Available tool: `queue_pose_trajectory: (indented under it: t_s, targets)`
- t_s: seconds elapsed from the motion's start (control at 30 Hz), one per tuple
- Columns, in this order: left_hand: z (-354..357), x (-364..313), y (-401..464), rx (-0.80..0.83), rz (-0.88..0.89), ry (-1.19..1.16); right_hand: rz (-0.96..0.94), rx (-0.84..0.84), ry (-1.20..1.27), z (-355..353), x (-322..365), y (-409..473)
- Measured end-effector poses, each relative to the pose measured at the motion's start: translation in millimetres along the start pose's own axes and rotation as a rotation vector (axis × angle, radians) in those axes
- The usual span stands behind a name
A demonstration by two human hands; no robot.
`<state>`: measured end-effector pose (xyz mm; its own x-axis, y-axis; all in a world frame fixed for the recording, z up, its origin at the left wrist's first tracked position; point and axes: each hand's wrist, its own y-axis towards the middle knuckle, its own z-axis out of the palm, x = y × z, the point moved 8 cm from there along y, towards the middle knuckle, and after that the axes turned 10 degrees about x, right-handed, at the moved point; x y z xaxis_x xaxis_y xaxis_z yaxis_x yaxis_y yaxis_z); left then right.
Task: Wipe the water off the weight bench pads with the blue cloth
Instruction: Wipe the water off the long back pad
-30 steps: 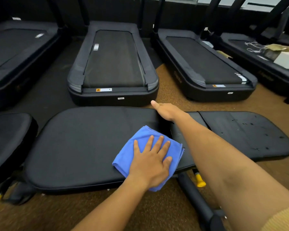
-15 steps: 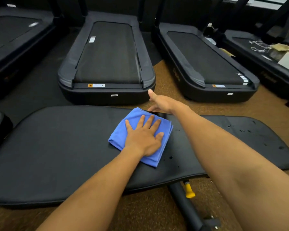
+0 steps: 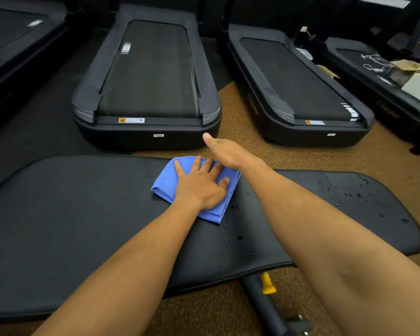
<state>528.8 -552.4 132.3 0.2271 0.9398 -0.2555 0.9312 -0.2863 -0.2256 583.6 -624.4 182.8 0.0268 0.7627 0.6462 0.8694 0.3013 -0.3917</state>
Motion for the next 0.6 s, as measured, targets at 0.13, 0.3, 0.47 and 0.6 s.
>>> queue_pose_trajectory:
  t_s: [0.13,0.3,0.47,0.6]
  targets:
    - [4.4,-4.4,-9.4,0.028,-0.015,0.026,-0.063,-0.055,-0.033,-5.7,12.3,-19.1]
    - [17.7,-19.8,-40.1,0.059,-0.004,0.026,-0.073,-0.051,-0.049,3.0,19.7,-37.9]
    - [33.4,-42.0,-75.2,0.057,0.027,0.037,-0.081,-0.011,-0.064,20.1,26.5,-55.4]
    - [45.6,-56.0,-95.9,0.048,0.038,0.027,-0.089,-0.017,-0.084,36.7,25.6,-66.1]
